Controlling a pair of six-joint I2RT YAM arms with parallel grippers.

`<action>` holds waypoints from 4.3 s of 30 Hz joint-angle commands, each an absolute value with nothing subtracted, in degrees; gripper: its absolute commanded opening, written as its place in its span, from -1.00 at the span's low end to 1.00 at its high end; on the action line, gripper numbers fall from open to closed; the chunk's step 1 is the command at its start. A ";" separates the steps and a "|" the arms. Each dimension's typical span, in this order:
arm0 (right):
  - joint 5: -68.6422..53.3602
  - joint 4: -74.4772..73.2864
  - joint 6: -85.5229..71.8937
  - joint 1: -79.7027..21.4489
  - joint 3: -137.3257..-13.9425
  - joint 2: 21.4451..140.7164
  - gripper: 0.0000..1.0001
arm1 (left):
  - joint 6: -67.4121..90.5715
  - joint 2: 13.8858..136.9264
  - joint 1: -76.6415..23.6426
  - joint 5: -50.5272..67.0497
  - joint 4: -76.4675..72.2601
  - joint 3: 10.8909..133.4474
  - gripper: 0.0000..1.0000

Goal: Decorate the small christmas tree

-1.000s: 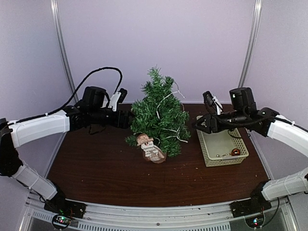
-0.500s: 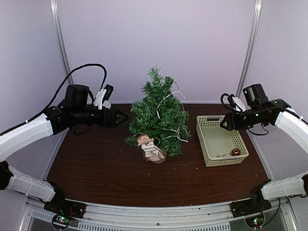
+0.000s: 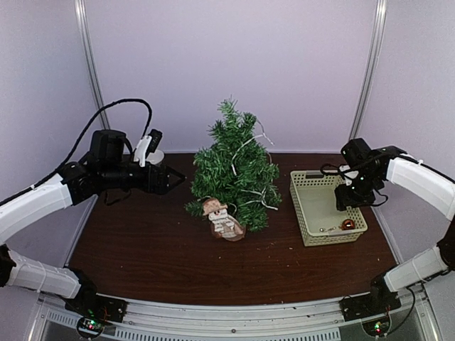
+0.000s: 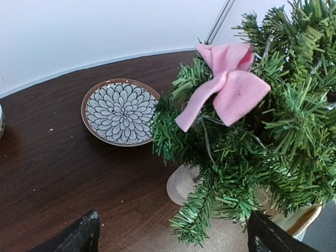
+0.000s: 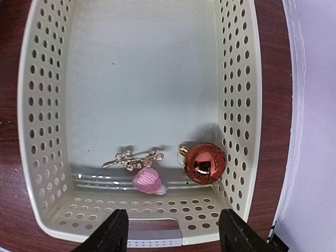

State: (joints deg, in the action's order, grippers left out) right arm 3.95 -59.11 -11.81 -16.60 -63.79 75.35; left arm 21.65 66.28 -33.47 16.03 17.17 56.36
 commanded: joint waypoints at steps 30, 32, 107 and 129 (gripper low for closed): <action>13.20 -44.24 -29.27 -13.29 -55.48 91.35 0.42 | 22.94 62.54 -33.05 14.17 12.56 53.99 0.95; 11.32 -43.13 -28.94 -12.62 -56.13 92.66 0.36 | 22.85 62.42 -33.05 13.95 12.58 53.97 0.95; -4.48 -52.04 11.18 -10.72 -72.07 105.01 -0.01 | 20.15 64.42 -33.04 16.35 16.65 60.03 0.95; -28.28 -45.47 0.57 -11.35 -73.47 73.67 -0.02 | 12.93 59.62 -33.51 17.98 11.93 58.27 0.95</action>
